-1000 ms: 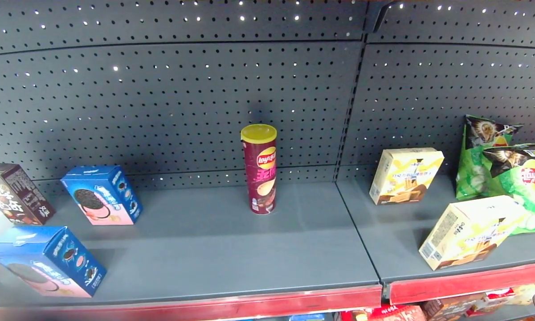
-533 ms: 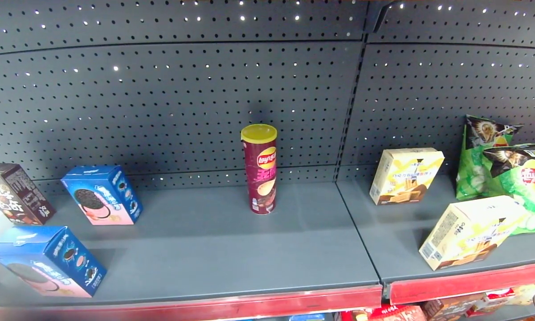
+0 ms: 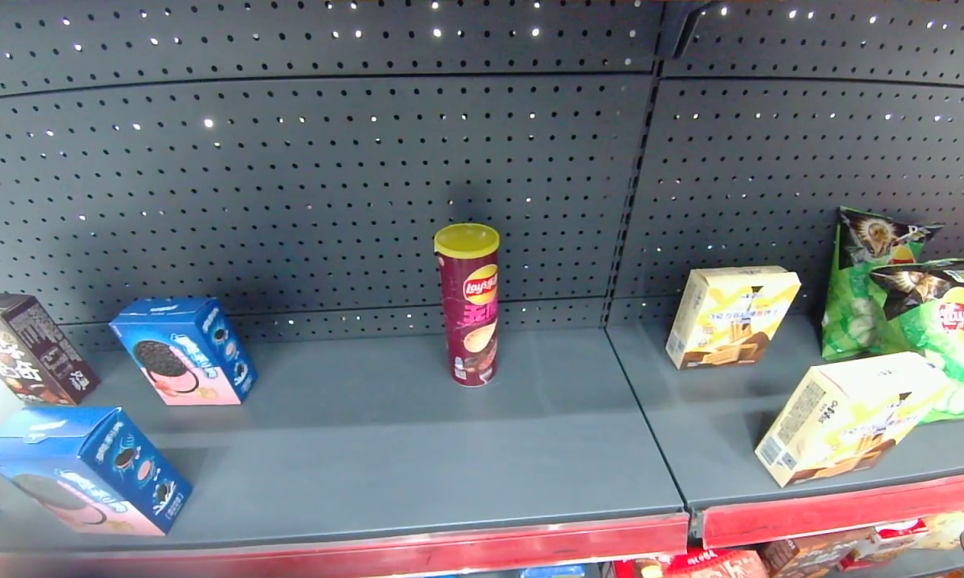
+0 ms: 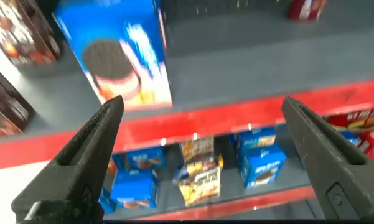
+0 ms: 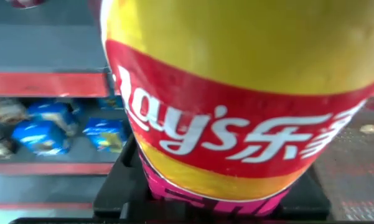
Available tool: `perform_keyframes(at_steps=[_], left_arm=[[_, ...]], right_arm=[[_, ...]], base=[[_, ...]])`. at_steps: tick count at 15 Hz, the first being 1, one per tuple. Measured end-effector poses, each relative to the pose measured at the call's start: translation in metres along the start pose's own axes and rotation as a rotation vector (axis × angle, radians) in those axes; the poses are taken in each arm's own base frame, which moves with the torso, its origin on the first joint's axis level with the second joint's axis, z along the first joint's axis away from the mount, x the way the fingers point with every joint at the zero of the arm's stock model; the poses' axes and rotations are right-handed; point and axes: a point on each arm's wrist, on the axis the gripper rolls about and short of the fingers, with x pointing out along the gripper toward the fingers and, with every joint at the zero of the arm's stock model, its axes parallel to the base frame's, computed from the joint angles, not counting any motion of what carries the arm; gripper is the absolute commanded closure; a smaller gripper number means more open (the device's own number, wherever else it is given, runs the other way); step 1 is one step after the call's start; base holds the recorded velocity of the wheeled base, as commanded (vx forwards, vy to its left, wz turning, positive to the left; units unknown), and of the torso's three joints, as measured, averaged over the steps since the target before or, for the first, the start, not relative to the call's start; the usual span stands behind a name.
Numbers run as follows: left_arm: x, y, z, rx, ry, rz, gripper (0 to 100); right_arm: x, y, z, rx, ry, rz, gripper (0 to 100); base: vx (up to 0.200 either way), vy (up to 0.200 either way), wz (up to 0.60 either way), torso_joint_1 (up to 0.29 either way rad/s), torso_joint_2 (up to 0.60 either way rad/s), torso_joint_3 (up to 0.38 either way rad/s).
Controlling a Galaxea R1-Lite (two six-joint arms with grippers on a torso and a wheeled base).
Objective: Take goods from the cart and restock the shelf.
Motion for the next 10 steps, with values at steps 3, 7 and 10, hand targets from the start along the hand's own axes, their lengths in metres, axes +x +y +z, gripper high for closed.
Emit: perform_keyframes(at_steps=[3, 7, 10], left_arm=[[0.002, 0.001, 0.049, 0.031, -0.013, -0.117, 0], [0.031, 0.002, 0.112, 0.168, 0.014, -0.310, 0], [0.050, 0.000, 0.125, 0.178, 0.062, -0.392, 0]], right_arm=[[-0.001, 0.001, -0.002, -0.001, -0.009, -0.024, 100], [-0.003, 0.003, -0.004, -0.004, -0.021, -0.040, 100], [-0.003, 0.003, -0.004, -0.029, -0.024, -0.042, 100]], base=[[0.000, 0.000, 0.00, 0.000, 0.00, 0.000], [0.000, 0.000, 0.00, 0.000, 0.00, 0.000], [0.000, 0.000, 0.00, 0.000, 0.00, 0.000]])
